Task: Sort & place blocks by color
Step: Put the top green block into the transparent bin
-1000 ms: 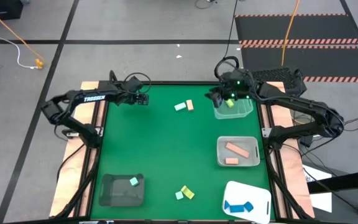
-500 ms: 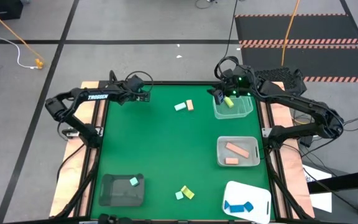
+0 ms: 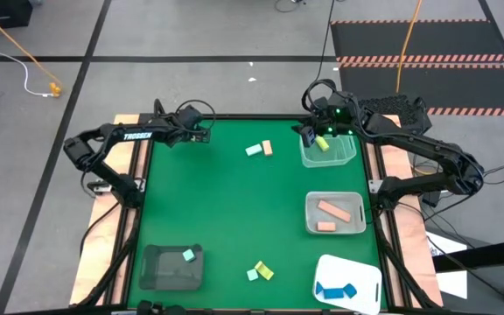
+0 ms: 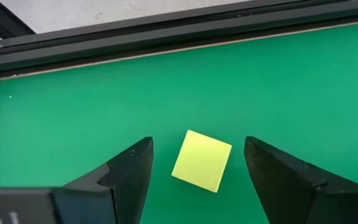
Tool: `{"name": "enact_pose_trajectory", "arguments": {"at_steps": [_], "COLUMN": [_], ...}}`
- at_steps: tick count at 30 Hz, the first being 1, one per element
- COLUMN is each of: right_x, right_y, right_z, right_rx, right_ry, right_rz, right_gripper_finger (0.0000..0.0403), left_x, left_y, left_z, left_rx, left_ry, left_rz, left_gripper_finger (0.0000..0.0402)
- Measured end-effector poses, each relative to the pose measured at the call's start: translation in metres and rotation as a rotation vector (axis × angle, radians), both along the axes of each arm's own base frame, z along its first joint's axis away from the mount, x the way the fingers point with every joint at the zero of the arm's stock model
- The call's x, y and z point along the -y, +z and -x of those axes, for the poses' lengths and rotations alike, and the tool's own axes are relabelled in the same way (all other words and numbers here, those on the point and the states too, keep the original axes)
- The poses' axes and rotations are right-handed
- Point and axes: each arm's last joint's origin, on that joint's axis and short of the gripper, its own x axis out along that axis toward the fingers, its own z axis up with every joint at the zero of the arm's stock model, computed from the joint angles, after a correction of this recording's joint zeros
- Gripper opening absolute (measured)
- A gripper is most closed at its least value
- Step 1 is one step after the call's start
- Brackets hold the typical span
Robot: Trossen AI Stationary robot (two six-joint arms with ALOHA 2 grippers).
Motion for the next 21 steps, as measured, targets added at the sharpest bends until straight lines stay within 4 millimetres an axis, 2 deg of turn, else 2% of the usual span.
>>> {"name": "enact_pose_trajectory", "arguments": {"at_steps": [8, 21], "right_x": [0.0, 0.0], "right_y": [0.0, 0.0], "right_z": [0.0, 0.0], "right_rx": [0.003, -0.008], "right_ry": [0.0, 0.017], "right_rz": [0.002, 0.029], "right_gripper_finger": [0.0208, 0.0208], "left_x": [0.001, -0.005], "left_y": [-0.016, -0.036], "left_z": [-0.002, -0.008], "left_rx": [-0.028, -0.066], "left_ry": [0.009, -0.007], "left_rz": [0.07, 0.089], "left_gripper_finger": [0.0253, 0.0252]}}
